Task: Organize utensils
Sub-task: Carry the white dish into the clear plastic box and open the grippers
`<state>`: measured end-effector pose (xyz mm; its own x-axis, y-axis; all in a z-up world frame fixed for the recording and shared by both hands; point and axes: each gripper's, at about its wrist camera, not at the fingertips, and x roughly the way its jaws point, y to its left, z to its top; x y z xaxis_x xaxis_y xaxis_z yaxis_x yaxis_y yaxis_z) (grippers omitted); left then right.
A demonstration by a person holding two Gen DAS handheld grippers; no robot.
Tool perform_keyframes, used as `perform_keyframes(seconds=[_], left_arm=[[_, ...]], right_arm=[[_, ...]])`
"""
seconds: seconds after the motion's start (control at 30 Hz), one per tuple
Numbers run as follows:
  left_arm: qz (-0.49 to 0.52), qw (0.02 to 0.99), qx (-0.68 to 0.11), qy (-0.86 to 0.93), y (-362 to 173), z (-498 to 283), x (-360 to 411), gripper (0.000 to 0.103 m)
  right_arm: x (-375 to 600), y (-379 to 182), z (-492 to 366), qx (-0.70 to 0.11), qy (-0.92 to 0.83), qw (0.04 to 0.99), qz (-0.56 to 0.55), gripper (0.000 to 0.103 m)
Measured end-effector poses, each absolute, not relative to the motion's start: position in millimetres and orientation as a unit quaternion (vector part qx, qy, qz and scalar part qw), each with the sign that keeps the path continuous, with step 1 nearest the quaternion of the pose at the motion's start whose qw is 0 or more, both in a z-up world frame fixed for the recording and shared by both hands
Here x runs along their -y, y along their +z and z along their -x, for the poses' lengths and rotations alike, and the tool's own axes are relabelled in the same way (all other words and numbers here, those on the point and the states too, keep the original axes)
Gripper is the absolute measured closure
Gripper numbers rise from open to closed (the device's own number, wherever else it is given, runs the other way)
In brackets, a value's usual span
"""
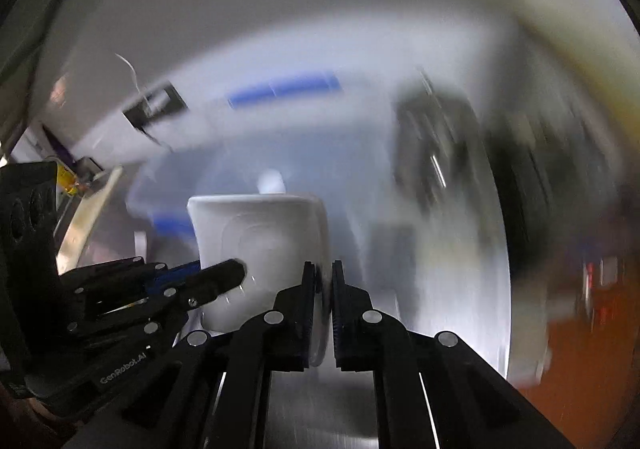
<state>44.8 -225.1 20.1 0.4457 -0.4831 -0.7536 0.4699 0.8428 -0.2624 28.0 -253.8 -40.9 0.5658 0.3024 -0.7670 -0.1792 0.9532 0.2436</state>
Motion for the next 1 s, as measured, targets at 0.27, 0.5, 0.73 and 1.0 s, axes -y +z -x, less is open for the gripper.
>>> perform_keyframes(seconds=[0.27, 0.5, 0.73, 1.0], left_arm=[[-0.011, 0.804, -0.556, -0.210, -16.6, -247.6, 194.6, 0.094], [0.006, 0.723, -0.656, -0.218, -109.9, -329.5, 210.9, 0.094], [0.031, 0.685, -0.689, -0.235, -151.7, -358.7, 221.8, 0.094], [0.027, 0.718, -0.649, -0.252, -115.7, -350.4, 212.0, 0.094]], right_arm=[[176.8, -72.9, -221.7, -0.556, 0.111, 0.824, -0.001, 0.092], [193.1, -164.6, -304.6, -0.657, 0.064, 0.750, -0.052, 0.092], [206.9, -201.4, -334.0, -0.677, 0.021, 0.734, -0.051, 0.091], [184.9, -157.8, -318.3, -0.625, 0.018, 0.780, 0.025, 0.085]])
